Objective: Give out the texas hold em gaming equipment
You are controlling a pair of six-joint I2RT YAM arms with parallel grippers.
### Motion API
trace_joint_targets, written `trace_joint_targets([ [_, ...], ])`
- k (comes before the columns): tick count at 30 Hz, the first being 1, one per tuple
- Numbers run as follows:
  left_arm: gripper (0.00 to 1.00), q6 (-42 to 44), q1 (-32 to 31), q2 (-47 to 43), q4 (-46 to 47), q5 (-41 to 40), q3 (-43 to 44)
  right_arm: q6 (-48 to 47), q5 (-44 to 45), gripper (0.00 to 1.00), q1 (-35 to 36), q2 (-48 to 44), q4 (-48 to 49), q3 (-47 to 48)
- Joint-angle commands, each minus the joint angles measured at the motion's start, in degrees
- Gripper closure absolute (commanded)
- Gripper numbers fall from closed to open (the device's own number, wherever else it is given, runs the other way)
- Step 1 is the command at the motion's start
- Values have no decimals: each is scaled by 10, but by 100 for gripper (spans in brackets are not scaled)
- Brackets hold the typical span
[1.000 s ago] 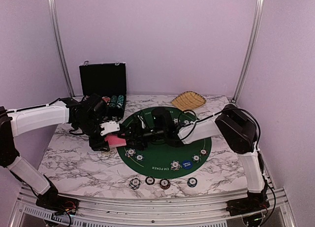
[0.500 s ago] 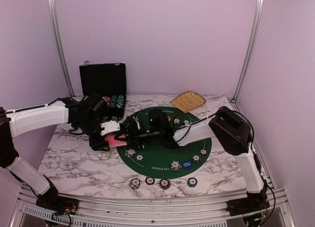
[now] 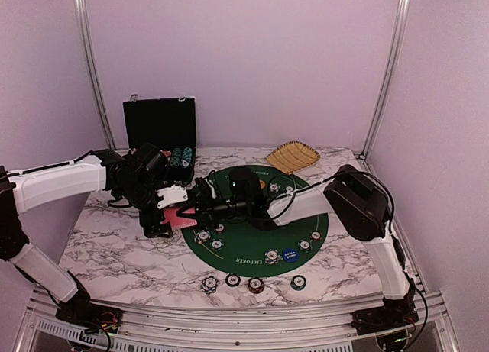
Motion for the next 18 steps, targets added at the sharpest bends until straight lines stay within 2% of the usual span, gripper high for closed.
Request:
trace_joint_targets([
  [1, 1, -2, -8, -12, -10, 5, 19, -2, 1, 100, 9, 6, 16, 6],
  [9, 1, 9, -38, 11, -10, 9, 28, 16, -1, 100, 17, 17, 33, 18],
  [18, 4, 41, -41, 37, -14, -7, 38, 26, 2, 100, 17, 11, 54, 3],
])
